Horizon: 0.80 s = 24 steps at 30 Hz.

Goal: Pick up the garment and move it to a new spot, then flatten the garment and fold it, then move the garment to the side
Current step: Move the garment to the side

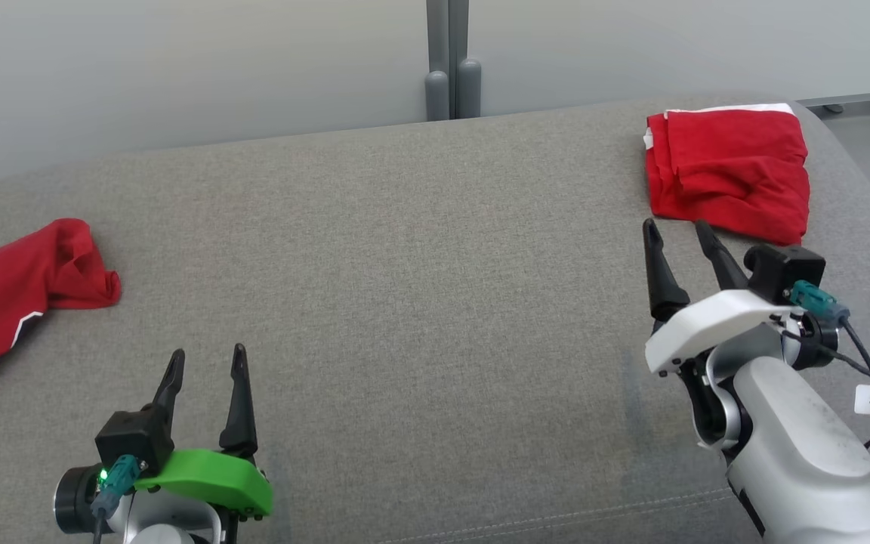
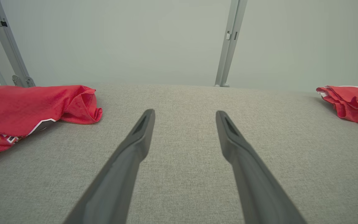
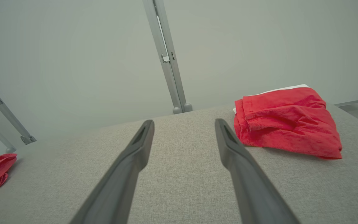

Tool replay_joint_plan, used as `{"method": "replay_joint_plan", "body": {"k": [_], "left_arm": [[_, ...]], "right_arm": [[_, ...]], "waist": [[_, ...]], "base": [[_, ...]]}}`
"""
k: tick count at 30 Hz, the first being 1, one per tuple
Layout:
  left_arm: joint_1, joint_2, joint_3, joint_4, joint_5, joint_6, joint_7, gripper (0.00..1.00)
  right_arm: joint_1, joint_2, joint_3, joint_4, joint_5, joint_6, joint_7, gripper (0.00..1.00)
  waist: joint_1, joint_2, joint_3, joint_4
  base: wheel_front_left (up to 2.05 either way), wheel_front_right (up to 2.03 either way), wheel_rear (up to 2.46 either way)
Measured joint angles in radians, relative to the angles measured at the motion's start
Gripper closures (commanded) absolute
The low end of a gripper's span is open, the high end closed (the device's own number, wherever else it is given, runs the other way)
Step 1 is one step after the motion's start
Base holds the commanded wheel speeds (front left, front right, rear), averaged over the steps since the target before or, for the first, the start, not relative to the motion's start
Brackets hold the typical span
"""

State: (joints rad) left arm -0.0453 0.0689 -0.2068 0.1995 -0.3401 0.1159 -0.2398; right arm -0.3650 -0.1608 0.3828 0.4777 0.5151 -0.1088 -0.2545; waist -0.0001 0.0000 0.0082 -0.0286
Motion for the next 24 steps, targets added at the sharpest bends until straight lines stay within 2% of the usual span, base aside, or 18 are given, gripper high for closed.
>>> {"method": "replay_joint_plan", "body": {"k": [24], "left_arm": [[0.083,-0.006,0.028,-0.031,0.002,0.003,-0.009,0.00]], "right_arm": [[0.226,0.011,-0.013,-0.194,-0.103,-0.015,0.000,0.00]], "waist": [[0.0000,0.0000,-0.041,-0.008]], "base": [[0.00,0.00,0.00]]}}
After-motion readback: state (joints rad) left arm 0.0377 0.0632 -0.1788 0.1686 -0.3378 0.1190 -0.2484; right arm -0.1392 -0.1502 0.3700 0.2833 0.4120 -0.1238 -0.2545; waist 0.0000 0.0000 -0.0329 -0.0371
